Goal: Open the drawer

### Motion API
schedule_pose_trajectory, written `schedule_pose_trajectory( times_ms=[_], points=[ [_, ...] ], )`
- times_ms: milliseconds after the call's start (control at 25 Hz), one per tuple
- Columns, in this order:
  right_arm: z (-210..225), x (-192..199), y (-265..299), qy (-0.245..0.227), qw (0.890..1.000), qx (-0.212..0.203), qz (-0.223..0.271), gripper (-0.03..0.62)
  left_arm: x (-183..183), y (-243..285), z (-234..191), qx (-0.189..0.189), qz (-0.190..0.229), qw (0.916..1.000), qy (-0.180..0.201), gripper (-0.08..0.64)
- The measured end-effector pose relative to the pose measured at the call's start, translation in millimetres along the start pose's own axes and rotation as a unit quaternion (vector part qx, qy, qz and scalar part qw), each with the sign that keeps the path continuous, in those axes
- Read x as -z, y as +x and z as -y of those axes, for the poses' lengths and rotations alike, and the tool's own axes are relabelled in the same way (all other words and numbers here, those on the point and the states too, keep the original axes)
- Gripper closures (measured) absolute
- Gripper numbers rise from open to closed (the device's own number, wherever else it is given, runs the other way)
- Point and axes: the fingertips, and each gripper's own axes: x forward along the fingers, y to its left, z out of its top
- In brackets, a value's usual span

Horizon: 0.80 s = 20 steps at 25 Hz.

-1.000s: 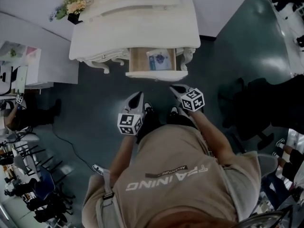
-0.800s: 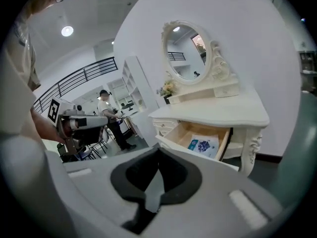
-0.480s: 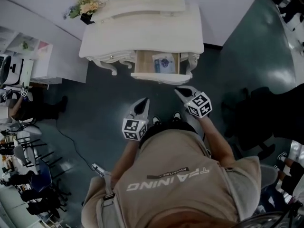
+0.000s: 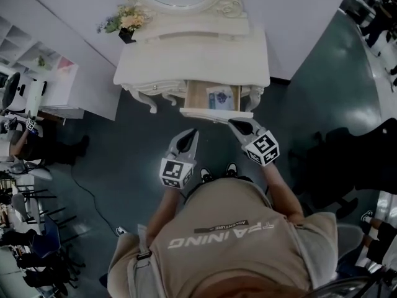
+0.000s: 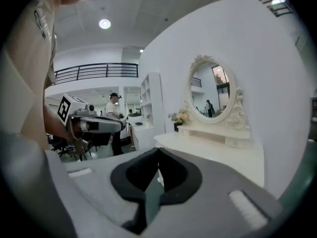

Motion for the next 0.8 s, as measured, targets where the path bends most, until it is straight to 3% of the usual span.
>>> schedule_pose_trajectory(
  times_ms=[120, 240, 400, 480, 680, 800],
  points=[
    [-6, -34, -7, -0.016, 0.998, 0.022, 0.050, 0.589, -22, -11, -13, -0.013, 0.029, 0.9995, -0.008, 0.561],
    [-7, -49, -9, -0.022, 0.997, 0.036, 0.067, 0.589, -26, -14, -26, -0.023, 0.037, 0.9990, -0.011, 0.561],
    [-6, -63, -16, 0.008, 0.994, 0.068, 0.085, 0.589, -27, -20, -33, -0.018, 0.045, 0.9975, -0.051, 0.561],
    [-3, -69, -17, 0.021, 0.992, 0.080, 0.092, 0.589, -28, -22, -34, -0.018, 0.047, 0.9974, -0.051, 0.561],
    [-7, -75, -11, 0.023, 0.992, 0.077, 0.100, 0.589, -24, -25, -39, -0.015, 0.047, 0.9973, -0.054, 0.561],
    [-11, -77, -10, -0.003, 0.993, 0.069, 0.095, 0.589, -27, -20, -35, -0.003, 0.047, 0.9983, -0.035, 0.561]
  ],
)
